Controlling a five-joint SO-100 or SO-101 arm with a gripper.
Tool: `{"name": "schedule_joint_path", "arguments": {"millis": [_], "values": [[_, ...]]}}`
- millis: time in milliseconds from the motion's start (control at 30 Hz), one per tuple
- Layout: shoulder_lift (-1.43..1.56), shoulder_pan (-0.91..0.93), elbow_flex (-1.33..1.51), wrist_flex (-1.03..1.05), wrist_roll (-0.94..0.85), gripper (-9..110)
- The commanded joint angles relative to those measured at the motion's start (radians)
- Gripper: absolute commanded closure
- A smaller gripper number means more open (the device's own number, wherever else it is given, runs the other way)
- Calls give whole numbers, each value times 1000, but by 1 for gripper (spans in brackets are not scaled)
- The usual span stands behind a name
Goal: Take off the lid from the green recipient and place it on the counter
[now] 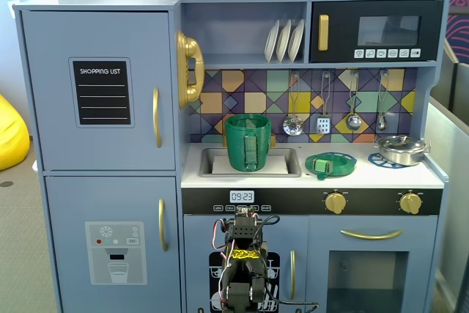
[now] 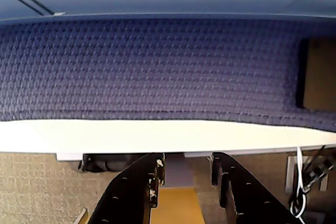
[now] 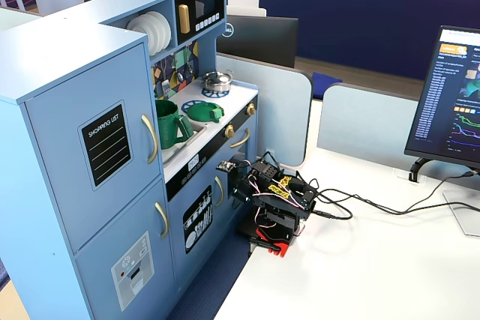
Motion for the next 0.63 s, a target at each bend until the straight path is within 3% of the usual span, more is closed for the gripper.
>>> {"name": "schedule_joint_path", "arguments": {"millis": [0,100,200,600], "values": [[-11,28,-2,155,86,99],[-11,31,-2,169,287,99],[-11,32,-2,178,213,98],[-11,38,-2,178,221,98]]}}
